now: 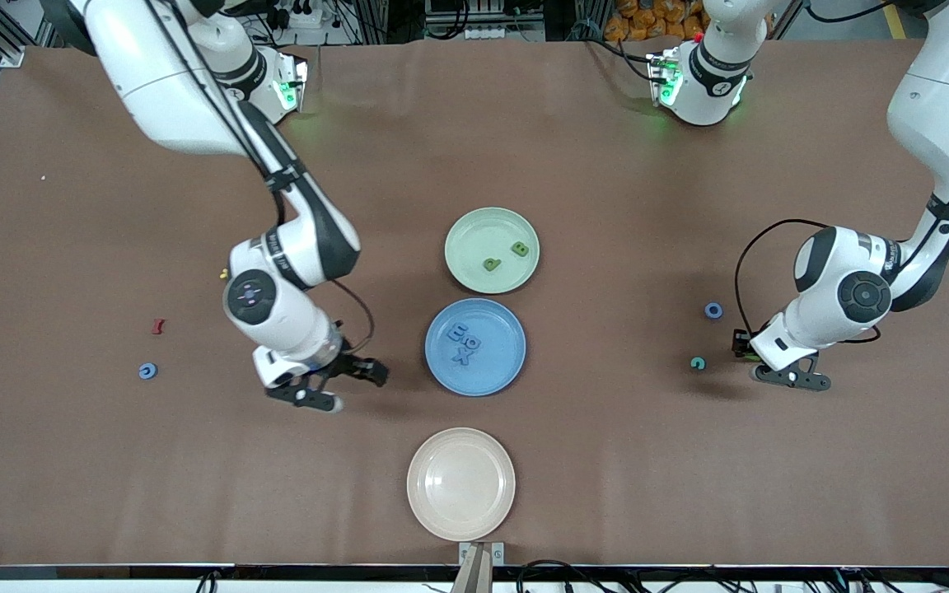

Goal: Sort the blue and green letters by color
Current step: 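Release the blue a on the plate while the left gripper grasps green Z, then drop the green Z on the green plate with the left gripper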

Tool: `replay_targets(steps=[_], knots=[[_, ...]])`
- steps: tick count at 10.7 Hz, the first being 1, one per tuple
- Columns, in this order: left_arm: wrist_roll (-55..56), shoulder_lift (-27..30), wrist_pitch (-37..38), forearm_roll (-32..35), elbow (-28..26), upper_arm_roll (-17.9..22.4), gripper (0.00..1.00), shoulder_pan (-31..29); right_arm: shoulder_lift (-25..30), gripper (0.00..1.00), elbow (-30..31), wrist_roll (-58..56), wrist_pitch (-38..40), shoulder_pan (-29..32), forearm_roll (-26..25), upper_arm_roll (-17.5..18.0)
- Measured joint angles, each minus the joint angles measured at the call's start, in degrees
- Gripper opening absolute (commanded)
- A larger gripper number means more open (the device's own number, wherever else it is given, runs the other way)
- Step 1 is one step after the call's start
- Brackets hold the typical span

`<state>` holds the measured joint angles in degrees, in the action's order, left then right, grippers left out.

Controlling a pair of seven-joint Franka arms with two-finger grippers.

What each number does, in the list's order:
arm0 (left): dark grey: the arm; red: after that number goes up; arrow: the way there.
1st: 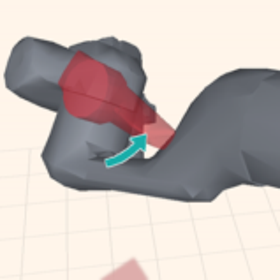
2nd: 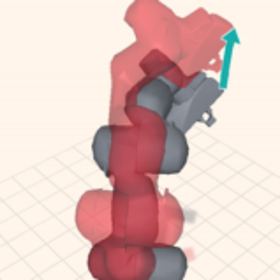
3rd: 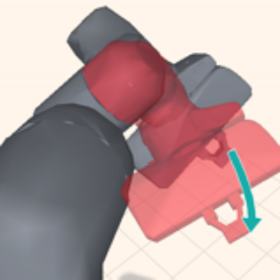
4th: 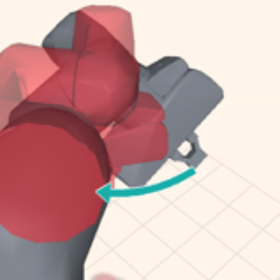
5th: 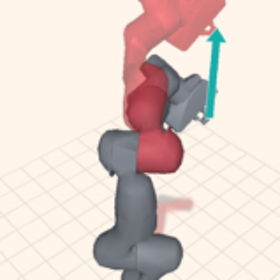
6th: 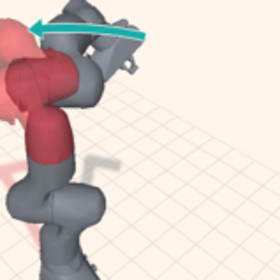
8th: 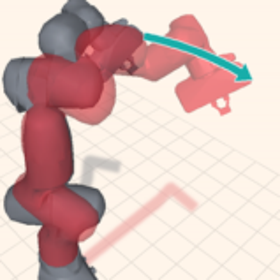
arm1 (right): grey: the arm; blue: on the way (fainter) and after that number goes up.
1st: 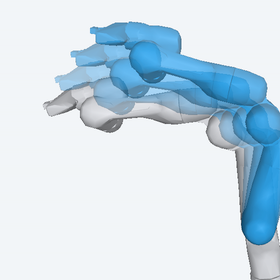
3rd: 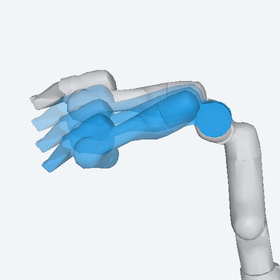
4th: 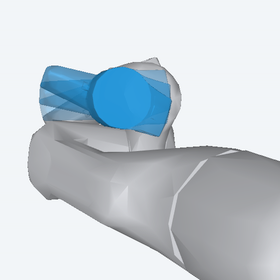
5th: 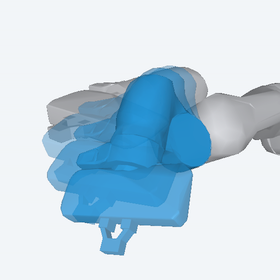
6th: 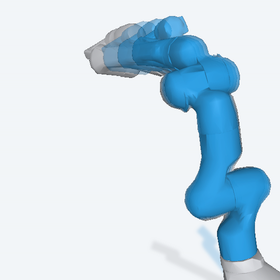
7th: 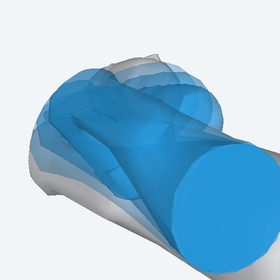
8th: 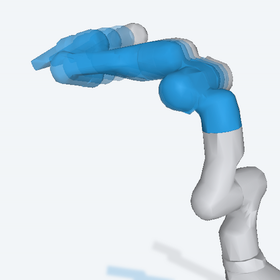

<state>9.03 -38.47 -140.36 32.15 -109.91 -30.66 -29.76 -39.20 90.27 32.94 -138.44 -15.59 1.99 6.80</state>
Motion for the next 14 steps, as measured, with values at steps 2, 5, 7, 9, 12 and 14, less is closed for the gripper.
replay_targets(steps=[2,5,7,9,12,14], knots=[[-0.09,-0.07,-0.08,0.02,0.16,-0.14,0.00,-0.01,0.97,1.00,1.91,-5.30,1.76,5.06,-2.29,-0.22],[-0.24,-0.07,-0.09,0.10,0.47,-0.43,0.00,0.07,1.90,1.00,2.45,-13.92,5.52,12.22,-5.17,-0.97],[-0.26,0.79,0.61,0.24,0.85,-1.02,0.00,0.69,2.40,1.00,2.71,-20.39,6.35,16.63,-5.91,-1.69],[-0.25,2.67,4.28,0.25,1.21,-3.41,0.00,1.45,3.16,1.00,3.88,-25.82,6.75,19.49,-6.87,-3.68],[5.22,4.54,8.70,0.23,1.30,-9.80,0.00,2.16,3.33,1.00,5.03,-31.55,6.63,22.37,-7.25,-4.66],[15.47,4.54,11.37,0.23,1.20,-14.65,0.00,3.84,3.35,1.00,5.96,-36.37,5.59,25.34,-7.40,-4.77]])
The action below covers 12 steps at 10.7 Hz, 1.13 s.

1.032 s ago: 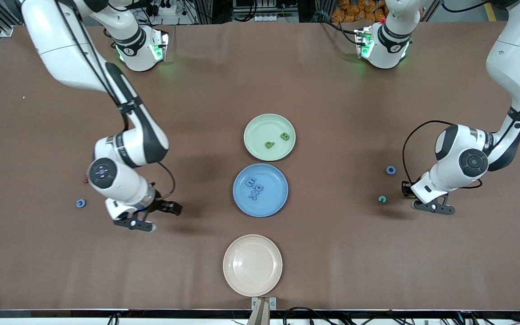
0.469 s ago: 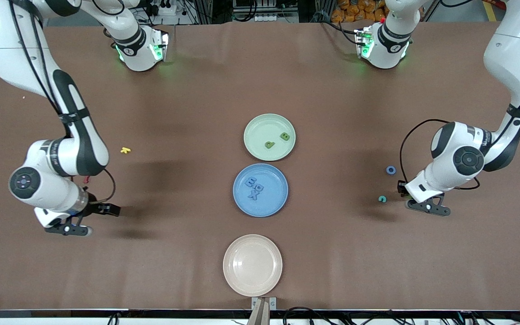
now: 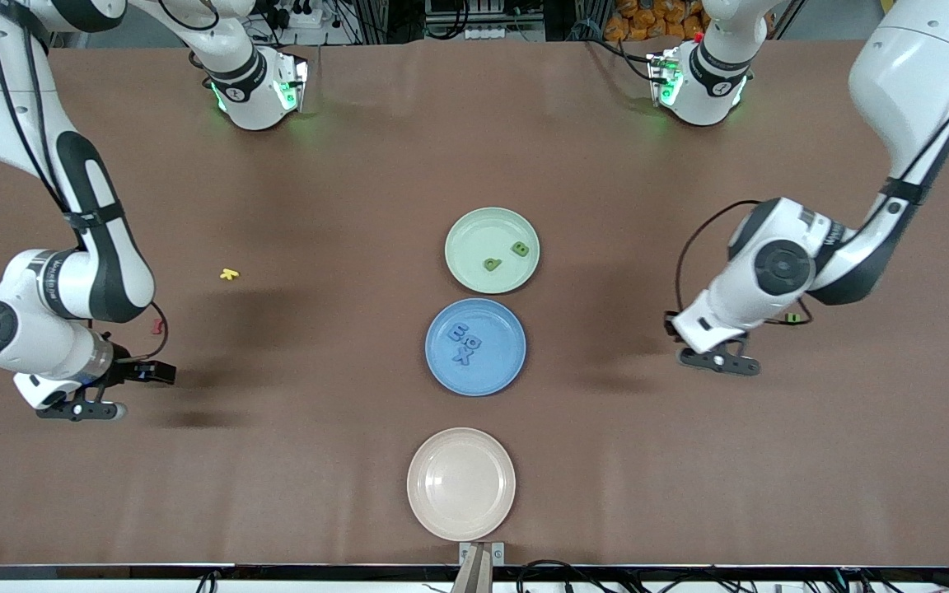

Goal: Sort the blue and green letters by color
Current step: 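Drop the green Z on the green plate with the left gripper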

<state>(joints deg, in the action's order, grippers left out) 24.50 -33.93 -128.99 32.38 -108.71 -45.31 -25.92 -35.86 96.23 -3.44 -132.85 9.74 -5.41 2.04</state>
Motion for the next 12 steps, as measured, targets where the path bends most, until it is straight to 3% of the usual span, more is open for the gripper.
replay_targets(steps=[4,8,9,10,12], knots=[[23.85,0.00,1.01,0.00,0.30,-1.73,0.00,15.43,-0.02,1.00,4.88,-9.90,-7.50,5.52,-0.06,0.00],[38.38,-1.19,1.11,0.00,3.29,1.00,0.00,32.30,-0.14,0.97,10.24,-11.46,-13.93,5.90,-0.06,0.27],[39.96,-1.91,1.11,0.00,4.14,3.22,0.00,36.48,-0.15,0.60,11.13,-11.47,-14.92,5.89,-0.06,0.35],[40.84,-2.81,1.11,0.00,5.26,6.03,0.08,41.02,-0.16,0.54,12.09,-11.51,-16.22,5.90,-0.06,0.36],[44.93,-5.02,1.10,0.00,7.82,10.25,0.25,48.37,-0.23,0.54,13.28,-11.56,-17.42,5.91,-0.06,0.35]])
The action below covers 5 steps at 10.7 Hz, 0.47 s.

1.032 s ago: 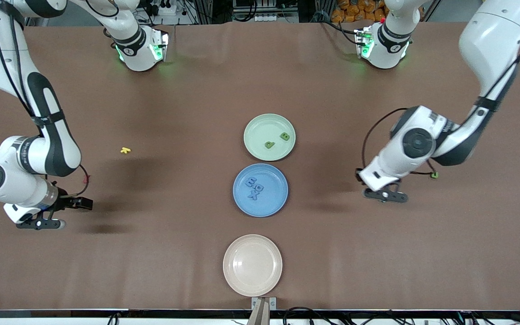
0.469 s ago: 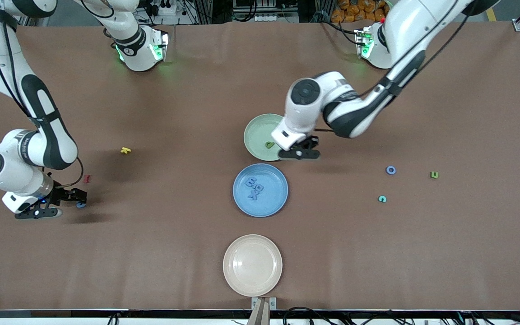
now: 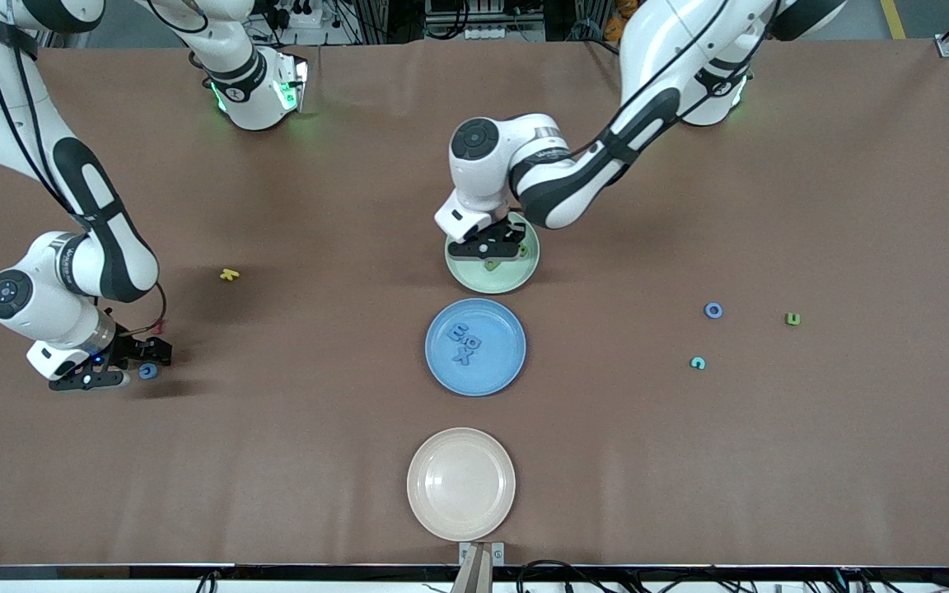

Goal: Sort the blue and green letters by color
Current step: 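Drop the green Z on the green plate with the left gripper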

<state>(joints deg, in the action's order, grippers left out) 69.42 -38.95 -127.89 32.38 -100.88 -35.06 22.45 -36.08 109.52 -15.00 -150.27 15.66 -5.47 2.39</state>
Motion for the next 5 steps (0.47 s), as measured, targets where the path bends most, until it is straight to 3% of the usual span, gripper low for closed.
replay_targets(steps=[1,2,3,4,5], knots=[[1.68,-1.08,0.00,0.00,1.18,0.78,0.38,1.99,-0.03,0.41,0.14,-0.01,-0.48,0.00,0.00,0.05],[2.33,-1.86,0.00,0.00,2.02,0.97,0.58,2.80,0.01,0.20,0.19,-0.01,-1.09,-0.01,0.00,0.23],[2.42,-2.26,0.01,0.00,2.50,1.10,0.90,2.87,0.01,0.16,0.27,-0.01,-1.45,-0.01,0.00,0.22],[2.42,-2.36,0.01,0.00,2.89,1.34,1.00,2.72,0.05,0.08,0.29,-0.03,-1.80,0.00,0.00,0.19],[2.42,-2.36,0.01,0.00,3.36,1.57,1.00,2.29,0.29,0.05,0.31,-0.03,-2.00,0.01,-0.01,0.13]])
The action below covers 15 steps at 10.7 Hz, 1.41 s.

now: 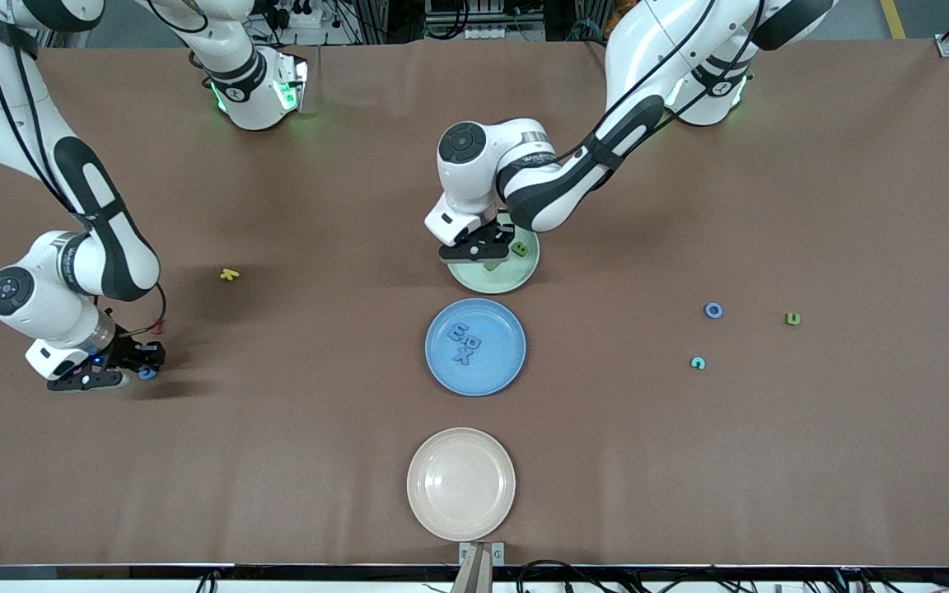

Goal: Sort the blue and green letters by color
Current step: 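Drop the green Z on the green plate with the left gripper, then grasp the blue c with the right gripper while the left gripper returns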

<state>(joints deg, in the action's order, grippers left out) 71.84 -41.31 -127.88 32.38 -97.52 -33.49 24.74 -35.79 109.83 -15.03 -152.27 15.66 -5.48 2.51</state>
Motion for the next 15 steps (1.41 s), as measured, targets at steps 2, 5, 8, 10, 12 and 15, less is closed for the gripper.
replay_targets(steps=[2,5,8,10,12,15], knots=[[0.00,0.38,0.00,0.00,1.31,0.06,1.00,-1.78,0.07,0.02,0.08,0.00,-0.08,0.00,0.00,0.02],[-1.91,4.56,3.41,-0.06,2.45,-0.16,1.00,-7.17,0.16,0.02,-0.02,0.01,-0.25,-0.11,0.00,0.17],[-16.10,9.27,14.19,-1.22,2.48,-0.22,1.00,-13.86,1.78,0.02,-1.63,4.41,4.10,-1.70,0.10,0.75],[-26.23,11.07,19.81,-2.69,2.43,-0.24,1.00,-18.88,2.88,0.02,-2.50,12.84,5.70,-5.22,0.40,1.03],[-35.32,12.63,21.41,-5.55,2.27,-0.41,1.00,-24.55,2.93,0.02,-3.65,22.67,5.71,-11.25,1.82,1.23],[-46.88,14.60,21.74,-8.26,1.36,-2.12,1.00,-34.69,2.93,0.02,-5.18,35.27,5.71,-19.48,2.66,1.36]])
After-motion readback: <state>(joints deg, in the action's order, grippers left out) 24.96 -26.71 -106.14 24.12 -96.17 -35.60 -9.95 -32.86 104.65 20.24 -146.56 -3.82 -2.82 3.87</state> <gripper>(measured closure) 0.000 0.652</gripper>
